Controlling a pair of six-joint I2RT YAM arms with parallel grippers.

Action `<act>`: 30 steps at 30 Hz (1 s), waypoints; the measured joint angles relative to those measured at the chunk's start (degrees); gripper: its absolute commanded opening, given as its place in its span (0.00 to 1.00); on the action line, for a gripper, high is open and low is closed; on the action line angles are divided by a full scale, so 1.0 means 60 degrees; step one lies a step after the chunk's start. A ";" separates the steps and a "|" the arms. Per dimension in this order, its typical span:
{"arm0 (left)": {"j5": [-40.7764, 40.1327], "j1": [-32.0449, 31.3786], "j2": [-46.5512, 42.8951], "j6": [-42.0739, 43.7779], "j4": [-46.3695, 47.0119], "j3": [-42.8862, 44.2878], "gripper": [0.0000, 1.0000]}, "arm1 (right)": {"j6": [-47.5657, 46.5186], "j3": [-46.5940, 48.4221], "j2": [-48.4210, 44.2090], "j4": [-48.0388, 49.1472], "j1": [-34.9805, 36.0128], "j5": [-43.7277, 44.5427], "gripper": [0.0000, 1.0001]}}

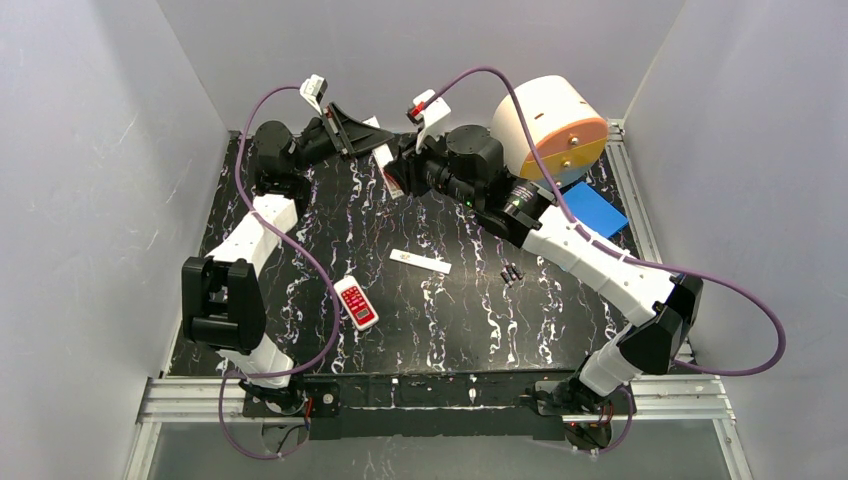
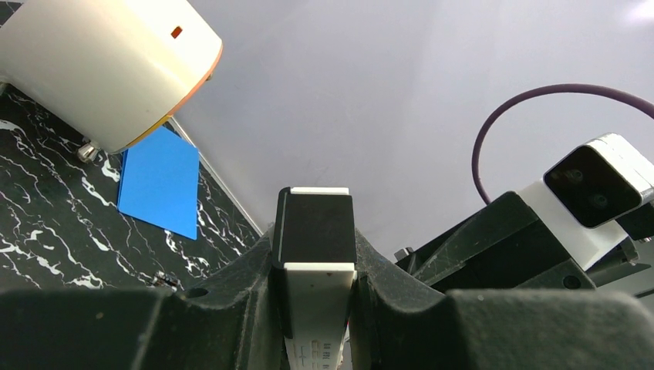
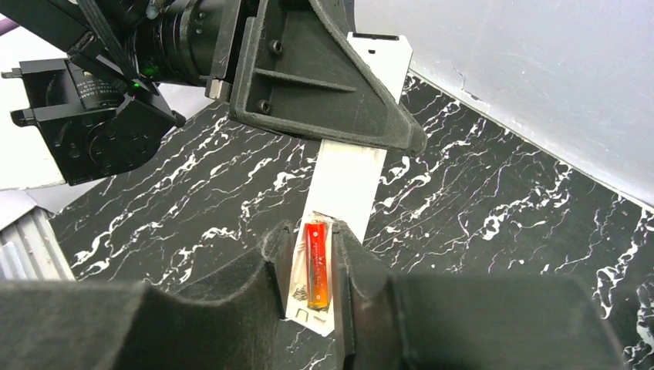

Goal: Load the batteries into the remote control

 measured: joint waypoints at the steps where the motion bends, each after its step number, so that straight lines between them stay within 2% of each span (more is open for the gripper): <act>1: -0.0033 -0.0004 0.0000 0.0000 0.0000 -0.0025 0.00 | 0.0022 0.0000 0.0000 -0.0015 0.0000 -0.0004 0.40; 4: -0.0095 0.0000 0.0000 0.0007 0.0007 -0.0113 0.00 | 0.0066 0.0069 0.0025 -0.0284 0.0000 -0.0029 0.44; 8: -0.0186 0.0000 0.0000 0.0270 -0.0244 -0.0379 0.00 | 0.0076 0.0790 0.0357 -0.1140 0.0000 -0.0044 0.44; 12: -0.0331 0.0000 0.0000 0.0801 -0.0936 -0.0670 0.00 | -0.0022 0.1315 0.0579 -0.2062 0.0000 -0.0044 0.32; 14: -0.0368 0.0000 0.0000 0.1020 -0.1235 -0.0718 0.00 | -0.0098 0.1384 0.0630 -0.2477 0.0000 -0.0087 0.30; 20: -0.0426 -0.0004 -0.0007 0.1399 -0.1530 -0.0834 0.00 | -0.0291 0.1851 0.1115 -0.3574 0.0000 -0.0379 0.34; 30: -0.0415 -0.0084 -0.0011 0.1676 -0.1654 -0.0976 0.00 | -0.0317 0.1967 0.1603 -0.4284 0.0025 -0.0408 0.32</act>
